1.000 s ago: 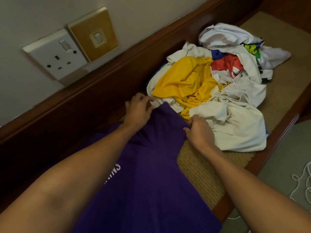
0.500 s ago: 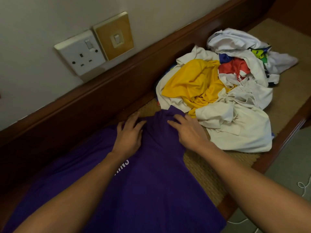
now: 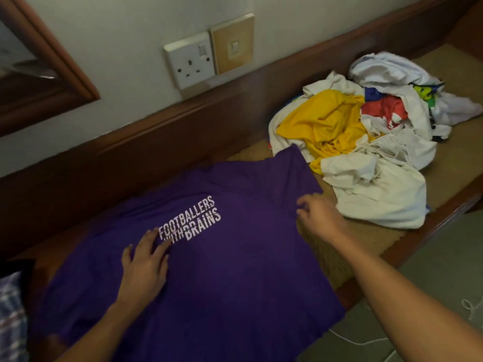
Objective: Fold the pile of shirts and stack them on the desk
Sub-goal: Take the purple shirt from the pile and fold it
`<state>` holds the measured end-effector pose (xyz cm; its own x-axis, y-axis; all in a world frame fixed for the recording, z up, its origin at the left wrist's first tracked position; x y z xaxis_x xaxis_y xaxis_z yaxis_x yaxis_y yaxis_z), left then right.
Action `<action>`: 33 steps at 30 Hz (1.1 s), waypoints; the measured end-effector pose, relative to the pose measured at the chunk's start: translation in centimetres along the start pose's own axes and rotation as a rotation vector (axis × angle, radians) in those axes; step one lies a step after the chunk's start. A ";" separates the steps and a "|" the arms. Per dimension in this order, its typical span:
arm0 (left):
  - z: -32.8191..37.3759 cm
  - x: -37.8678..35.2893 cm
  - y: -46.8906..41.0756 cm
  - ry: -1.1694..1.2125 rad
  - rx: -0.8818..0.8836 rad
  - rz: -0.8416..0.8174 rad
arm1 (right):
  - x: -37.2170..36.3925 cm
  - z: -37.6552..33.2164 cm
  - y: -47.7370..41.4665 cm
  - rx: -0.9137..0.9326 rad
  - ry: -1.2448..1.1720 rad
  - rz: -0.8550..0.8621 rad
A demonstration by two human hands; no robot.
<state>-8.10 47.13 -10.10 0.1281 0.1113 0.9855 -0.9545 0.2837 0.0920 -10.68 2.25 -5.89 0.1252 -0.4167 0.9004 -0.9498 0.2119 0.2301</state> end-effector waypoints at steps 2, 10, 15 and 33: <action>-0.5 -0.2 3.8 0.001 0.025 -0.010 | -1.5 0.9 4.4 -0.093 -0.012 -0.123; -1.2 -1.5 11.7 -0.060 0.075 -0.218 | -3.7 2.8 14.4 -0.277 0.003 -0.220; -0.8 -0.8 11.2 -0.043 0.132 -0.304 | -2.1 2.6 15.2 -0.332 -0.059 -0.023; -7.6 2.2 16.9 0.330 0.420 0.081 | -7.0 -16.4 10.1 0.336 -0.029 -0.079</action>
<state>-21.92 59.37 -7.43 0.0627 0.4292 0.9010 -0.9817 -0.1362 0.1332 -16.45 21.85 -3.80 0.1983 -0.4465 0.8725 -0.9795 -0.1233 0.1595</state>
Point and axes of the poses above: each hand's wrist, its own y-axis away from the middle knuckle, its own x-axis out of the back of the hand, z = x × y, the point moved 3 cm from there along -y, towards the middle knuckle, and after that the axes turned 4 degrees about x, right-handed, at the moved point
